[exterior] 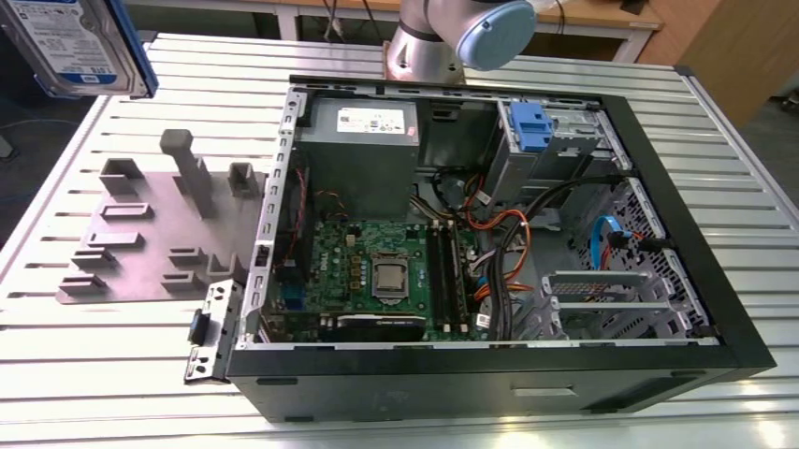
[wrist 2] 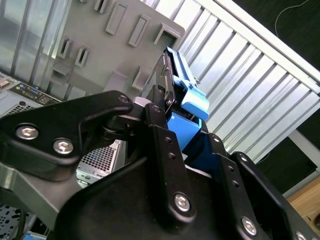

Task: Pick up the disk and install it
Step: 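Pick up the disk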

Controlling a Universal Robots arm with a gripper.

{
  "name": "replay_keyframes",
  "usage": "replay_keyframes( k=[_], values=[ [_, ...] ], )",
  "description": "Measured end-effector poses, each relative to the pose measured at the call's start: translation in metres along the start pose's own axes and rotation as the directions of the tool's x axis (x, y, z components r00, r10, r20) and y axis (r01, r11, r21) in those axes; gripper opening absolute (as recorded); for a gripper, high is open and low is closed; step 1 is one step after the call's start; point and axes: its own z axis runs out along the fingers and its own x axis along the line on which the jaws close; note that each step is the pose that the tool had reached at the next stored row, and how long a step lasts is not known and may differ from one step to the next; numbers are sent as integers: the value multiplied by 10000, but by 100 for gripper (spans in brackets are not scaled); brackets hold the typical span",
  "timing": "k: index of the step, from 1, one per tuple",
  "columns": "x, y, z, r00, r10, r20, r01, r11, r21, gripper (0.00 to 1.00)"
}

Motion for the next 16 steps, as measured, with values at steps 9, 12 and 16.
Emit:
replay_keyframes(
  k=[9,12,16],
  values=[
    [2,0,-152,10000,0,46,0,10000,0,36],
    [2,0,-209,10000,0,63,0,10000,1,36],
    [3,0,-289,10000,0,86,0,10000,3,36]
  ],
)
